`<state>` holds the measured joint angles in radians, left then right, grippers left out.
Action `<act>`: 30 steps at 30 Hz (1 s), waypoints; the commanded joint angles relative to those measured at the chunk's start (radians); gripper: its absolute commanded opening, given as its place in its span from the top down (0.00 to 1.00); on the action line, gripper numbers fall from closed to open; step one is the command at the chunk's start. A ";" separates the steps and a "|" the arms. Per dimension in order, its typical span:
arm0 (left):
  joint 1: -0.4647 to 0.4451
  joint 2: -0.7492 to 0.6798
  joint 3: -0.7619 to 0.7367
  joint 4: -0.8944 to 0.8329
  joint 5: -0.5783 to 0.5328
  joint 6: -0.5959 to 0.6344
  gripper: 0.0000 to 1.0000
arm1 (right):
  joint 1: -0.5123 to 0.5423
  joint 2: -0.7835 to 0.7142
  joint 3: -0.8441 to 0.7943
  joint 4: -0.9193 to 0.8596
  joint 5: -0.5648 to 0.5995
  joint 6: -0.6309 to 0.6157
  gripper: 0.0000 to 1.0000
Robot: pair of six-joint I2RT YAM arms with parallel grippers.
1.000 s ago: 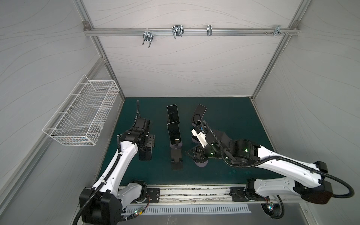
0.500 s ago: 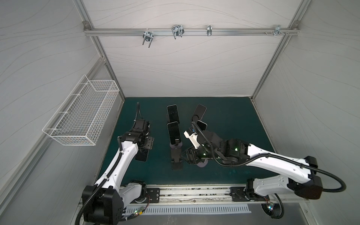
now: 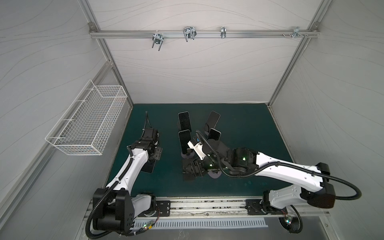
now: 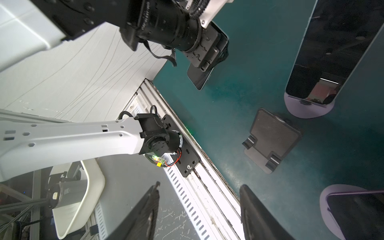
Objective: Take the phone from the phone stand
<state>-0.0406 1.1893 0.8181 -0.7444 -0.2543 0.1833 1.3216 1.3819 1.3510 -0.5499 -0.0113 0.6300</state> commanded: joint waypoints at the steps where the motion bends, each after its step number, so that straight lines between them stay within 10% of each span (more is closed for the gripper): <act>1: 0.013 -0.018 -0.014 0.067 -0.033 0.012 1.00 | 0.018 0.018 0.031 0.000 -0.012 0.000 0.37; 30: 0.036 0.047 -0.047 0.127 -0.193 -0.054 1.00 | 0.045 0.054 0.014 0.001 -0.024 0.018 0.36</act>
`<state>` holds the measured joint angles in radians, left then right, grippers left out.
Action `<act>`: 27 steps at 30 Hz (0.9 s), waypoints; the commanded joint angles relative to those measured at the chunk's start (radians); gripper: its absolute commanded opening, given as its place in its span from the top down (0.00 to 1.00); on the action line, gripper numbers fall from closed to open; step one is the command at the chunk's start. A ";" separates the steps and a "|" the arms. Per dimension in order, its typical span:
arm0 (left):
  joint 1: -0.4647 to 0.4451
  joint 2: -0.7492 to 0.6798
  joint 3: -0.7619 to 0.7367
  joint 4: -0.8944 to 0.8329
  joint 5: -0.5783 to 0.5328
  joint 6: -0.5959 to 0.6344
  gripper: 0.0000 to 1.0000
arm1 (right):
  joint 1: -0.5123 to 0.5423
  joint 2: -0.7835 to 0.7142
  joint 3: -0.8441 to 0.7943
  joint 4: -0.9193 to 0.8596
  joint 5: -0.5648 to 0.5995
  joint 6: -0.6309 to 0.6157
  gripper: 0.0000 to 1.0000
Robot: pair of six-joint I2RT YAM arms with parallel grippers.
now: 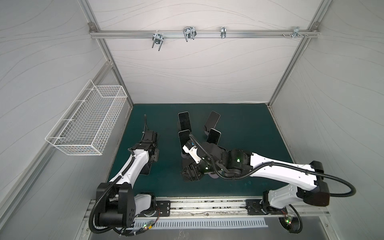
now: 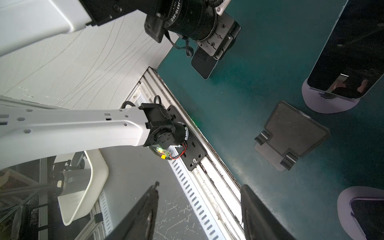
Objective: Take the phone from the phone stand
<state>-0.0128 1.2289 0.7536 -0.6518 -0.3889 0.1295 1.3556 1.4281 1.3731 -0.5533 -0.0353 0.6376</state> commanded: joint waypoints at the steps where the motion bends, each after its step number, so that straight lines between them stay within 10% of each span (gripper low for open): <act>1: 0.008 0.013 0.015 0.037 -0.062 0.000 1.00 | 0.013 0.007 -0.010 0.004 0.000 0.012 0.36; 27: 0.039 0.123 0.030 0.064 -0.088 0.012 1.00 | 0.064 0.068 0.083 -0.048 0.025 -0.024 0.35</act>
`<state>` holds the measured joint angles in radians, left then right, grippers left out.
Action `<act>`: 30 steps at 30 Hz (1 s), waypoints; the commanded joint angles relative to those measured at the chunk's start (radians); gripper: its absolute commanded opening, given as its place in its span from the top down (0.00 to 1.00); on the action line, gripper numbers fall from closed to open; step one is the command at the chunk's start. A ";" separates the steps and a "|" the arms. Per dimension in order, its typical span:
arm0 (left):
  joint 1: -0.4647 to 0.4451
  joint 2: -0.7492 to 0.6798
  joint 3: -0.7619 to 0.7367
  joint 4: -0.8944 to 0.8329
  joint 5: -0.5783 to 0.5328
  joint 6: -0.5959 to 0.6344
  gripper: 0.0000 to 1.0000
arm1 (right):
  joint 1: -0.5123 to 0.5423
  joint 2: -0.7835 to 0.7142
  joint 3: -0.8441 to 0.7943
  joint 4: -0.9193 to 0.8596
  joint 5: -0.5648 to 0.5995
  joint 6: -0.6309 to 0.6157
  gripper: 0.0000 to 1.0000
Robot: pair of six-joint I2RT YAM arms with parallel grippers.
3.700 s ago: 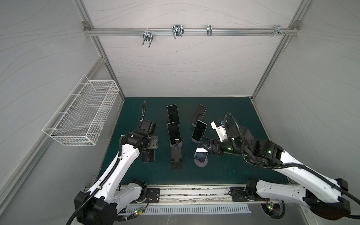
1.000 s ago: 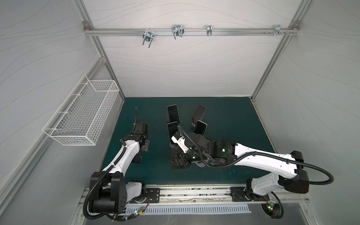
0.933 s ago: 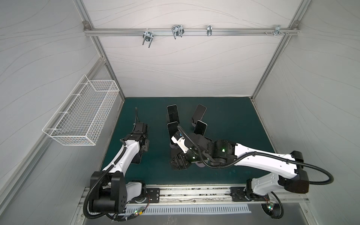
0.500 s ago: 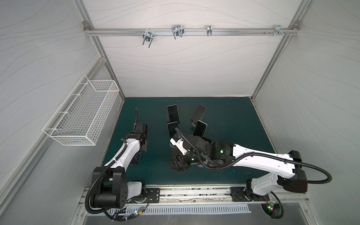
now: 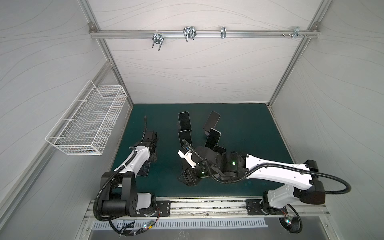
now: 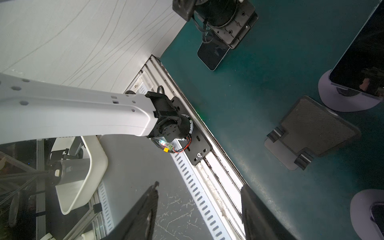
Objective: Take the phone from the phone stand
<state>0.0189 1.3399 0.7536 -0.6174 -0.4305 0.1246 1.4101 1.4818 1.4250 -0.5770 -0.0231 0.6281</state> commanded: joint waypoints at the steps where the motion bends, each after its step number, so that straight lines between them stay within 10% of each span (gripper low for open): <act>1: 0.011 0.022 0.032 0.036 -0.056 0.021 1.00 | 0.010 0.014 0.036 -0.028 0.013 -0.015 0.35; 24: 0.104 0.344 0.216 -0.036 0.135 0.042 1.00 | 0.017 -0.021 0.016 -0.064 0.017 -0.043 0.35; 30: 0.139 0.412 0.257 -0.062 0.209 0.024 0.87 | 0.018 -0.034 0.004 -0.073 0.032 -0.039 0.35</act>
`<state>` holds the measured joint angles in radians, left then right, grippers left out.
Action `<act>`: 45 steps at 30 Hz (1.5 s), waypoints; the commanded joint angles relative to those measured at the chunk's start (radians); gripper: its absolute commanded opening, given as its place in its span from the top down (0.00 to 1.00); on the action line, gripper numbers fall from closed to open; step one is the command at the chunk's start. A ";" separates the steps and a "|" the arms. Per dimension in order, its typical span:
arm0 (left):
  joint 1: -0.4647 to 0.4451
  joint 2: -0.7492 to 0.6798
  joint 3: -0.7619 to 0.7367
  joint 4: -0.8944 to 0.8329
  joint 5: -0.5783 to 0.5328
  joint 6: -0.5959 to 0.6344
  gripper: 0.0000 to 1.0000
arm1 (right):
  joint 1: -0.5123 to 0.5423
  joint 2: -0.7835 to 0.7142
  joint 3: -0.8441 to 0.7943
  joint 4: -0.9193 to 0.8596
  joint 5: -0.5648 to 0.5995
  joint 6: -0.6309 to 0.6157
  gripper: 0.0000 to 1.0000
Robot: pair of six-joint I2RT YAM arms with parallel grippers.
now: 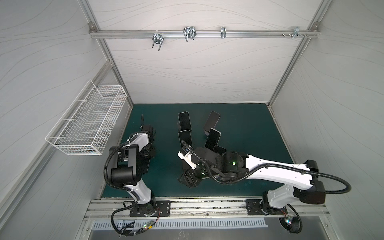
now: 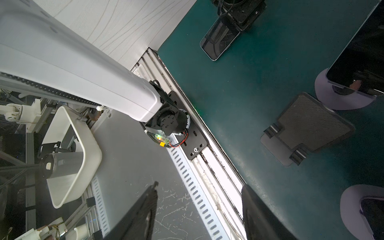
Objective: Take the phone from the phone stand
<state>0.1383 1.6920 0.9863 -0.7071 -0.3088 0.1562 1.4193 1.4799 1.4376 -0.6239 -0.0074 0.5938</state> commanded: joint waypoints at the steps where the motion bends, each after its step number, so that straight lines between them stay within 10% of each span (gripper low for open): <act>1: 0.027 0.068 0.031 0.022 0.100 -0.010 0.85 | 0.009 -0.030 -0.009 -0.028 0.014 -0.002 0.35; 45: -0.042 0.131 0.040 -0.008 0.209 0.003 0.49 | -0.002 -0.050 -0.018 0.007 0.013 0.075 0.35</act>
<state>0.1356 1.7557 1.0580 -0.7868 -0.2790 0.1558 1.4181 1.4658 1.4368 -0.6273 -0.0158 0.6403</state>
